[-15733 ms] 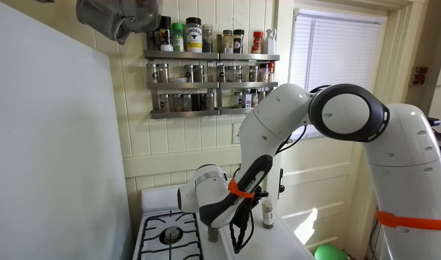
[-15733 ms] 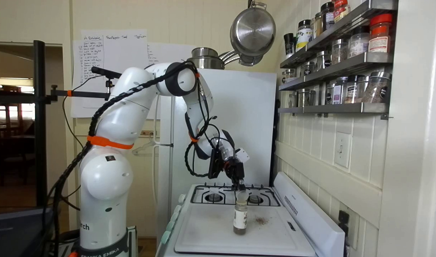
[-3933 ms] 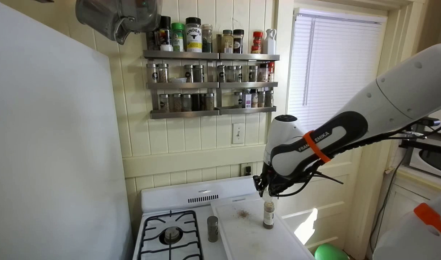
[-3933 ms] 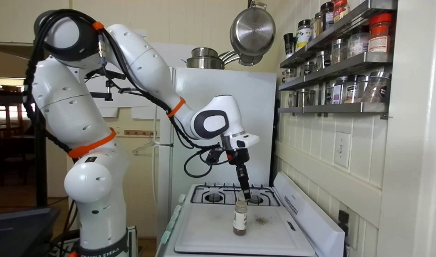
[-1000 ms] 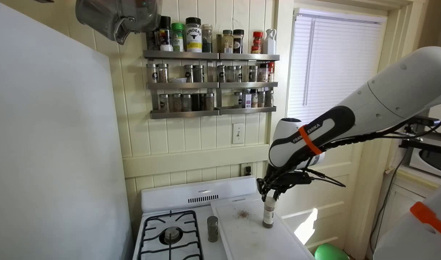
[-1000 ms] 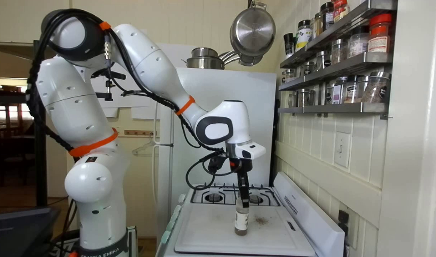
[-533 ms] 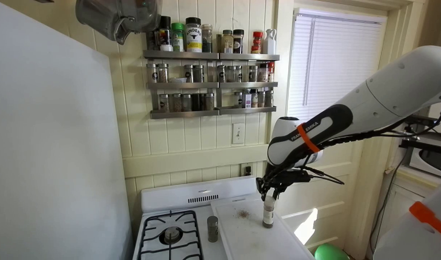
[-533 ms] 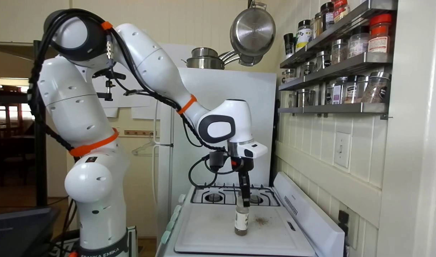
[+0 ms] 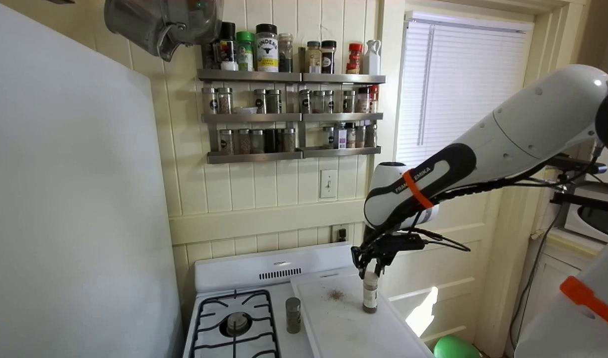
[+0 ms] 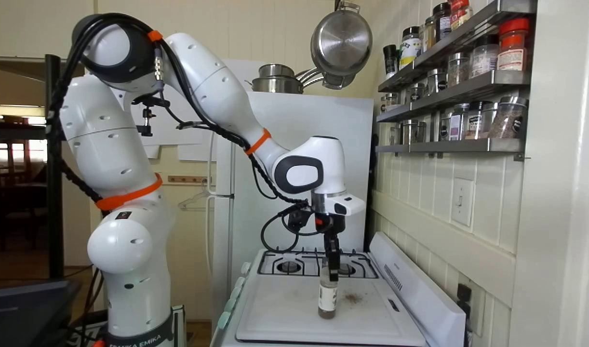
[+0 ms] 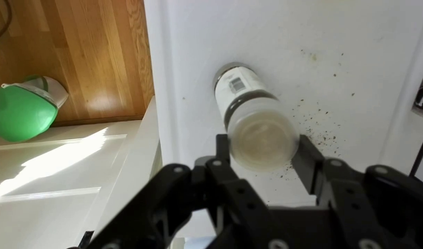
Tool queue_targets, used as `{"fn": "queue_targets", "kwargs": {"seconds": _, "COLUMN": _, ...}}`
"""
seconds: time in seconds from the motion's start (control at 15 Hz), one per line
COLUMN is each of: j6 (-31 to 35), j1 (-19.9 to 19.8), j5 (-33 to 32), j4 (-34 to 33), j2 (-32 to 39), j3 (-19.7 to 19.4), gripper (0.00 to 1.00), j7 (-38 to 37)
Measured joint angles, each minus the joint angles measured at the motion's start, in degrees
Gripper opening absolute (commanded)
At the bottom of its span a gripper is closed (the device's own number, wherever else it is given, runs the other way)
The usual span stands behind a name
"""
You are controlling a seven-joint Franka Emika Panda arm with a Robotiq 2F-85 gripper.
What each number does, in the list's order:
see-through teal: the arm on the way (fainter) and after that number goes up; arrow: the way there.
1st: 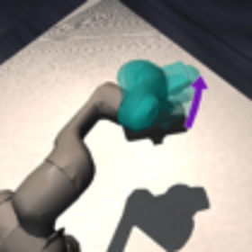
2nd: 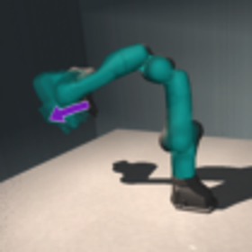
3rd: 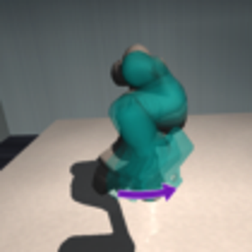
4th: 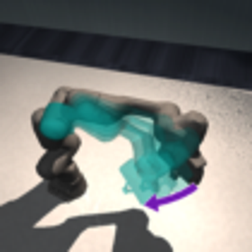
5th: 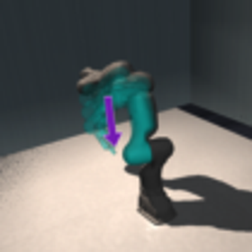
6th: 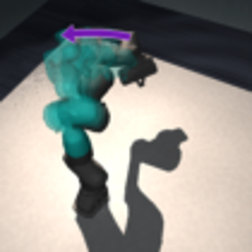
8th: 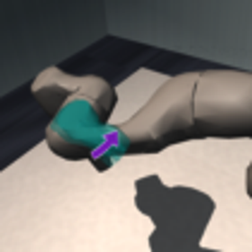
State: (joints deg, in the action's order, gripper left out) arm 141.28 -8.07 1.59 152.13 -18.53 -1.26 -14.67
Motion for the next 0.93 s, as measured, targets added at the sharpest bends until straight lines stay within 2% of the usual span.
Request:
{"fn": "queue_targets", "kwargs": {"seconds": 0.4, "j6": -2.5, "j1": -0.1, "j5": -2.2, "j4": -2.2, "j2": 1.6, "j3": 0.7, "gripper": 0.24, "j7": -1.1}}
{"fn": "queue_targets", "kwargs": {"seconds": 0.93, "j6": -3.3, "j1": -0.7, "j5": -10.9, "j4": -2.7, "j2": 2.0, "j3": 3.2, "gripper": 0.24, "j7": -9.9}}
